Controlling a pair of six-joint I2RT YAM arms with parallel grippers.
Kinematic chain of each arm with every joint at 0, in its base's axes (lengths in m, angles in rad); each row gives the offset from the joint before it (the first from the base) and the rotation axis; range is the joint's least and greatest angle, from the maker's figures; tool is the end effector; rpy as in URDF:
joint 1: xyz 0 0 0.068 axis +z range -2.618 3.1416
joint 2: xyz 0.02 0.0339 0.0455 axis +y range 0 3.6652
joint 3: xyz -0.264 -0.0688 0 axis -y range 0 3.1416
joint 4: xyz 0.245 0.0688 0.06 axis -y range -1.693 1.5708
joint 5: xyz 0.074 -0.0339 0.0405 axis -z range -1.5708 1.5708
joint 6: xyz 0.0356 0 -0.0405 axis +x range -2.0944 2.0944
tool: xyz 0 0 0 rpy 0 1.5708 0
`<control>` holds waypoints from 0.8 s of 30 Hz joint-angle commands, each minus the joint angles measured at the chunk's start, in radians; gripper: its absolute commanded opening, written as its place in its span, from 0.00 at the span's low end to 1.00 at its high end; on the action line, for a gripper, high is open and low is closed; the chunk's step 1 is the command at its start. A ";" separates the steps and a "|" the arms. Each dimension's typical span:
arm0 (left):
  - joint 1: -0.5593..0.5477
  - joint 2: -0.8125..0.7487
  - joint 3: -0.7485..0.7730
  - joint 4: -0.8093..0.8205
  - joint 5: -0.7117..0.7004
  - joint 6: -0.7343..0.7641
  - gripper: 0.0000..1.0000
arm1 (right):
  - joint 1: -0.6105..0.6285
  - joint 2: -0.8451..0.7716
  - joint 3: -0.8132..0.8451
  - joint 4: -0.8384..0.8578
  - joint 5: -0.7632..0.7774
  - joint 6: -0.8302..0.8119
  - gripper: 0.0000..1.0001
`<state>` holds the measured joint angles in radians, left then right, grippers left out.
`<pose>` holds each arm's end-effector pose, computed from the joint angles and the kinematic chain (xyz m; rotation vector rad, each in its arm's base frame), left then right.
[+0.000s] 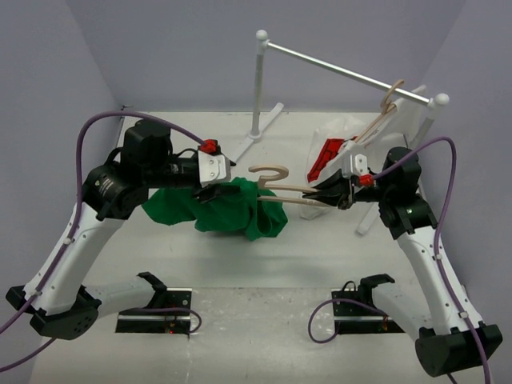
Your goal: Place the t-shirt on the hanger
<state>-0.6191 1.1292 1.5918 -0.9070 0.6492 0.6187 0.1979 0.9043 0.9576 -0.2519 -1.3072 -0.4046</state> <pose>0.1439 -0.1290 0.4712 1.4560 1.3362 -0.6507 0.1696 0.0691 0.3775 -1.3028 1.1185 0.9853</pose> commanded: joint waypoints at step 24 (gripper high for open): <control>-0.030 -0.010 -0.073 0.148 -0.201 -0.084 0.00 | 0.012 0.048 -0.003 0.247 0.012 0.264 0.98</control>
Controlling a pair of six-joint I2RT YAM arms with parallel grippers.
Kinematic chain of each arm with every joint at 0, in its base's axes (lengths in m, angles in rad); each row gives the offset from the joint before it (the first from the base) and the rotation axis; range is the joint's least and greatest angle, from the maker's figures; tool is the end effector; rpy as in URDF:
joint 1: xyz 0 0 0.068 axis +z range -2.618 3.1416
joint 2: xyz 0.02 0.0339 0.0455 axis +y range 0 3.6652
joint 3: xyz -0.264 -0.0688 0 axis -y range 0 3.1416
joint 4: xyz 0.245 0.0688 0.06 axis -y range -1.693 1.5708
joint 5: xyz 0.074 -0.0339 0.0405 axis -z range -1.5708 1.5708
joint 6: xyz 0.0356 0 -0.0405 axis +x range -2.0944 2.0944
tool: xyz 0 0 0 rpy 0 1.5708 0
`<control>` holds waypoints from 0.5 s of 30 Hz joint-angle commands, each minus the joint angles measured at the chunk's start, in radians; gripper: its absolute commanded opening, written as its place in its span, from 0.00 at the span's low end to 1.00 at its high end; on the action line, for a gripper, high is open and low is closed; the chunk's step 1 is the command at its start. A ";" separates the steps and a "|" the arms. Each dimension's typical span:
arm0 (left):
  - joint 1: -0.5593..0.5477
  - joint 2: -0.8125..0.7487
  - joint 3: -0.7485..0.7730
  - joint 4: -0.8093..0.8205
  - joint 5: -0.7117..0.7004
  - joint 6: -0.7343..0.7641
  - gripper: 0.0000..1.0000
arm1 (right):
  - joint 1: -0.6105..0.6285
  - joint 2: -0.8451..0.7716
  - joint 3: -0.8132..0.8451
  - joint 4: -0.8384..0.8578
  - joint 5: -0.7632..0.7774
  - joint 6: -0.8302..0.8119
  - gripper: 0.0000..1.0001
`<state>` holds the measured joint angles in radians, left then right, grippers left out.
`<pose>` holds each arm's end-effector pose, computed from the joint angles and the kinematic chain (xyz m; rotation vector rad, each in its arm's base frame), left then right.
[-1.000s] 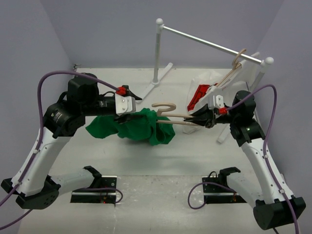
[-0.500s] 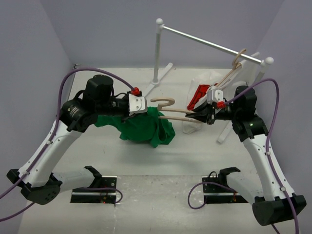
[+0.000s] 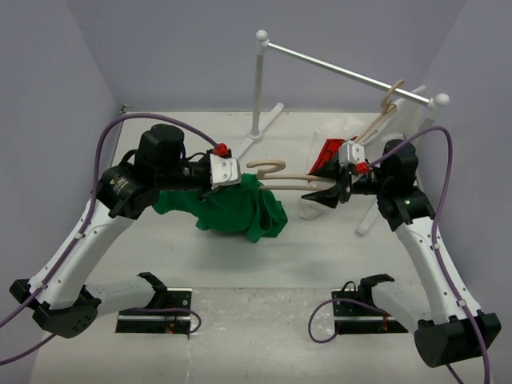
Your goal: Place the t-shirt on the hanger
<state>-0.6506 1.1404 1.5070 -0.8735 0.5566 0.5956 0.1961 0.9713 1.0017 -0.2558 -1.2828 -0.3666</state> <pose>0.1543 -0.1411 0.4467 1.4552 1.4427 -0.6099 0.1857 0.0717 0.3801 -1.2664 1.1865 1.0085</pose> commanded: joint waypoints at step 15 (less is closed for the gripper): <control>0.003 -0.339 -0.229 0.382 -0.466 -0.330 0.00 | 0.020 -0.277 -0.096 0.172 0.758 0.890 0.87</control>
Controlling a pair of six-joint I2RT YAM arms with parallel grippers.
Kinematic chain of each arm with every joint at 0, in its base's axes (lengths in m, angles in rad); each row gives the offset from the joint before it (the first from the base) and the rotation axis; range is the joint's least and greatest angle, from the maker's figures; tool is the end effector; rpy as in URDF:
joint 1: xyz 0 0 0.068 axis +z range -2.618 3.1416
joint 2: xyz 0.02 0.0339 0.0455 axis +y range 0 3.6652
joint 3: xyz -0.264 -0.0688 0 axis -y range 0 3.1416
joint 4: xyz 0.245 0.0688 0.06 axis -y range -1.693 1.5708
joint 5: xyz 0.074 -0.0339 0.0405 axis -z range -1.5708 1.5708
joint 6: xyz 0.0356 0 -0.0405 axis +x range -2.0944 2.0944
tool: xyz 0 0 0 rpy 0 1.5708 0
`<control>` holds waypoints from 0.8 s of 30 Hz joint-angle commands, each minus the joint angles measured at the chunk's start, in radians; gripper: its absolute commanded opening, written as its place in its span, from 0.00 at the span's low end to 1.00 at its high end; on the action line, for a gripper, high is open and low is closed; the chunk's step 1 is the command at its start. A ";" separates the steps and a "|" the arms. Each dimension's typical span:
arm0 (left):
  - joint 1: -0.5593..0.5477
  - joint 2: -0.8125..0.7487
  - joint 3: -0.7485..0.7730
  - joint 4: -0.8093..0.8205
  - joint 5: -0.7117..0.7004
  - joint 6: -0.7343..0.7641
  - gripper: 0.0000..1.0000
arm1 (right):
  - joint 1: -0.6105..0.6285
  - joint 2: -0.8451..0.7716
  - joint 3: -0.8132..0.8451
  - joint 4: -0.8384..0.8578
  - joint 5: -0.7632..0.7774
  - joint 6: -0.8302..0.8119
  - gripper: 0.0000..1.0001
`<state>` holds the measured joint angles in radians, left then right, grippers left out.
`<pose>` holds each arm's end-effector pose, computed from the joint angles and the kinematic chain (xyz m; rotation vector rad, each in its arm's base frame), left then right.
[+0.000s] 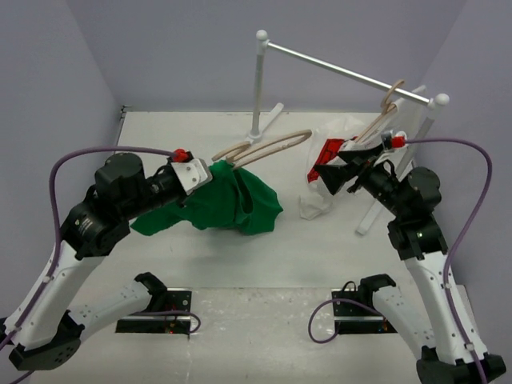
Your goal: Place the t-shirt on the hanger
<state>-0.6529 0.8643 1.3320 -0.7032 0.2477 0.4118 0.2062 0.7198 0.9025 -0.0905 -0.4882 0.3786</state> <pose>0.1105 -0.0955 0.4530 1.0705 1.4676 -0.3948 0.1498 0.0484 0.4008 -0.2775 1.5210 0.8272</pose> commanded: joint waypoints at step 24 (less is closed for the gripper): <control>0.005 -0.108 -0.130 0.366 -0.080 -0.350 0.00 | 0.730 0.530 0.011 0.156 0.590 0.390 0.23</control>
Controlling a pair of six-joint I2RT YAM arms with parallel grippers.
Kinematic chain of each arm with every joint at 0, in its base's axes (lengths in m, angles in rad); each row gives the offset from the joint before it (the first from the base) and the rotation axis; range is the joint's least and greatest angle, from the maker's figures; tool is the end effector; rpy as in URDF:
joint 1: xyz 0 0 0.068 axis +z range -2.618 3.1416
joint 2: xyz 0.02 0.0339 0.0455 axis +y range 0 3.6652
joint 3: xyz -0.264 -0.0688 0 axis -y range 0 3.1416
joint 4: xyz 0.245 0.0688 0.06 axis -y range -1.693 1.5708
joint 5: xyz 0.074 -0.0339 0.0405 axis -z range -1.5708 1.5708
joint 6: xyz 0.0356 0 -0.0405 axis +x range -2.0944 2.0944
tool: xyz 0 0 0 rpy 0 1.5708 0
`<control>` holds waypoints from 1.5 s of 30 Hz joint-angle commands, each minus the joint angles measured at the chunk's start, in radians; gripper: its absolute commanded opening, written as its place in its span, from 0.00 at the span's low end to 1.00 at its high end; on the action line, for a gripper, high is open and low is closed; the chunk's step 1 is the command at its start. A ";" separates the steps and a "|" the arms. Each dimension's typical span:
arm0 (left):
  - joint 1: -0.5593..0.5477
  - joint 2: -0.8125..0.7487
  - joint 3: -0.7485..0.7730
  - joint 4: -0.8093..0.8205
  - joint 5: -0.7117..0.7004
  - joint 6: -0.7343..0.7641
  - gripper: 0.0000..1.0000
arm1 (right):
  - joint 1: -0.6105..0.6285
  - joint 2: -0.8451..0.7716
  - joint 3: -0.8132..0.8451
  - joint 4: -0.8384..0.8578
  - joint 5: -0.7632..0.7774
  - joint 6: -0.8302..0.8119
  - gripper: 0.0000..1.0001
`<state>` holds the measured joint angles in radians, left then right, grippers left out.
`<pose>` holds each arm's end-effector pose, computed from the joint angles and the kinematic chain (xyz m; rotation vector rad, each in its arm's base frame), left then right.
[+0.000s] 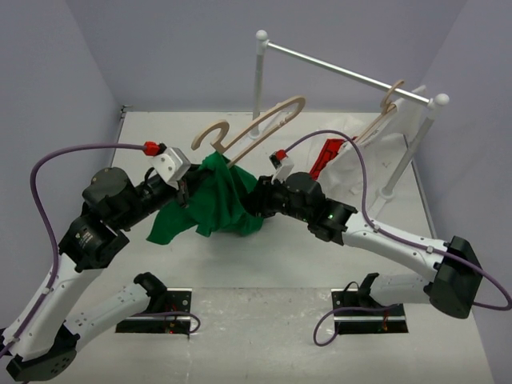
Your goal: Place the t-shirt on the hanger
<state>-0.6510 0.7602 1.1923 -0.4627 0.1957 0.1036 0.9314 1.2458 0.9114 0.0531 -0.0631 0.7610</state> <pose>0.1031 -0.0873 0.4492 0.7421 1.4530 -0.5793 0.1725 0.2357 0.3095 -0.2219 2.0291 1.1916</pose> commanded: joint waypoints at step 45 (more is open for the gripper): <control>0.006 0.174 -0.028 0.125 0.062 -0.031 0.00 | -0.233 0.172 0.938 -0.711 -0.188 -0.440 0.05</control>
<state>-0.6495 0.9217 1.1959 -0.4545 0.2382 0.0853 0.6860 1.4450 1.8125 -0.6955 -0.1287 0.3677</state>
